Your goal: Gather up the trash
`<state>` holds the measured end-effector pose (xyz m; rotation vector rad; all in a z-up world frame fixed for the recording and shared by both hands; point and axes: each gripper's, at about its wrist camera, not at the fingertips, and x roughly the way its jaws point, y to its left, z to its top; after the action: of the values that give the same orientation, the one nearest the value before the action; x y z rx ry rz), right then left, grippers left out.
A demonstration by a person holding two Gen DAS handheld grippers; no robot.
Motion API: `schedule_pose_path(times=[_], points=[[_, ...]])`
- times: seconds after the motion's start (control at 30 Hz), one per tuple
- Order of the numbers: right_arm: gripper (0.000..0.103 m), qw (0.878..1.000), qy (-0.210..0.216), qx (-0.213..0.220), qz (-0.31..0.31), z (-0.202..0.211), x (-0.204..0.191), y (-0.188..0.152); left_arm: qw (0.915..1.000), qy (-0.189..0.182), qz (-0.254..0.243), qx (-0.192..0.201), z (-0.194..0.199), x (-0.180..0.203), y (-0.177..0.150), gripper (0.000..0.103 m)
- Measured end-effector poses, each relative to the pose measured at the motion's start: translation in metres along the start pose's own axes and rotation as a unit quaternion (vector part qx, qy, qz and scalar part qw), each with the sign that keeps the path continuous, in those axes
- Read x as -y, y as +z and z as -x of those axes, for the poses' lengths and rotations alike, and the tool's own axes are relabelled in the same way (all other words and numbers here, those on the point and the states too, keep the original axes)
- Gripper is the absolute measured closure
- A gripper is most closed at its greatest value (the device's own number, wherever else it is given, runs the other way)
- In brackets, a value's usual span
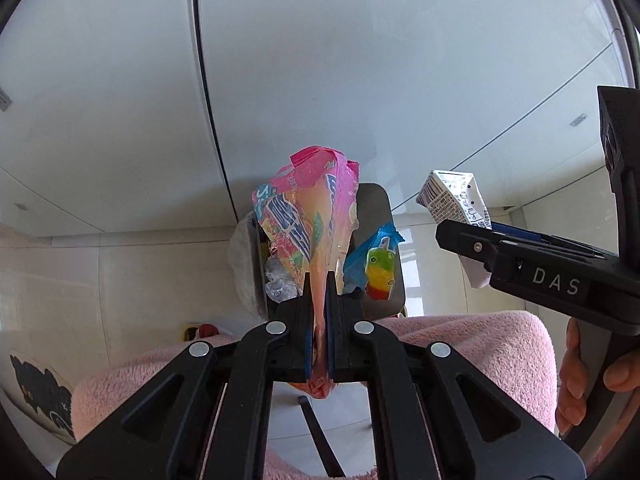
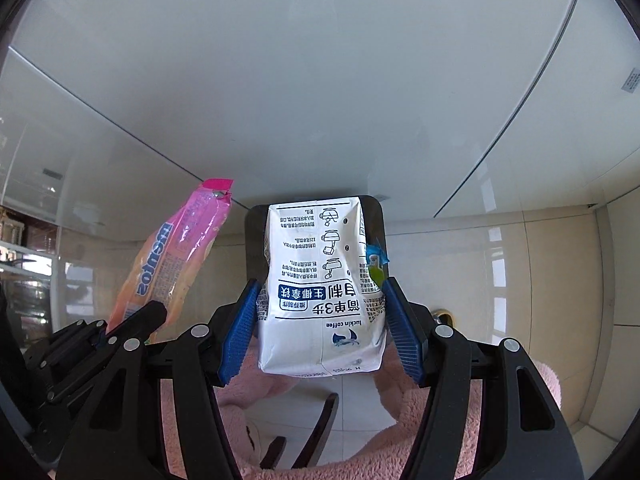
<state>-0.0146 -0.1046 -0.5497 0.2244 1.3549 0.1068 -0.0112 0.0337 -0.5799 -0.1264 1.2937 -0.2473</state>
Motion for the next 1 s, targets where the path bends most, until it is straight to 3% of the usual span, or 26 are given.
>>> schedule_pose_path(times=[0.2, 0.47, 0.5, 0.6, 0.67, 0.73, 0.8, 0.93, 1.0], points=[[0.040, 0.999, -0.007, -0.036, -0.008, -0.040, 0.002, 0.012, 0.9995, 0.002, -0.004, -0.031, -0.034, -0.003, 0.010, 0.100], [0.040, 0.997, -0.010, -0.068, -0.020, -0.068, 0.002, 0.023, 0.9986, 0.003, 0.011, -0.051, -0.048, -0.006, 0.007, 0.097], [0.040, 0.997, -0.009, -0.071, -0.023, -0.070, 0.002, 0.023, 0.9987, 0.004, 0.014, -0.049, -0.048, -0.005, 0.010, 0.093], [0.037, 0.997, -0.008, -0.074, -0.031, -0.072, 0.002, 0.024, 0.9988, 0.005, 0.021, -0.043, -0.044, -0.006, 0.010, 0.059], [0.026, 0.997, -0.003, -0.072, -0.036, -0.073, 0.006, 0.025, 0.9991, 0.016, 0.021, -0.033, -0.040, -0.008, 0.010, 0.049], [0.024, 0.997, -0.002, -0.067, -0.041, -0.071, 0.009, 0.024, 0.9992, 0.019, 0.023, -0.028, -0.037, -0.010, 0.011, 0.036], [0.015, 0.997, -0.004, -0.059, -0.044, -0.069, 0.011, 0.024, 0.9992, 0.023, 0.024, -0.021, -0.030, -0.010, 0.011, 0.031], [0.013, 0.998, -0.006, -0.047, -0.045, -0.056, 0.014, 0.025, 0.9995, 0.024, 0.021, -0.006, -0.014, -0.009, 0.013, 0.015], [0.005, 0.998, -0.007, -0.039, -0.041, -0.049, 0.014, 0.024, 0.9995, 0.025, 0.018, 0.003, -0.004, -0.006, 0.015, 0.010]])
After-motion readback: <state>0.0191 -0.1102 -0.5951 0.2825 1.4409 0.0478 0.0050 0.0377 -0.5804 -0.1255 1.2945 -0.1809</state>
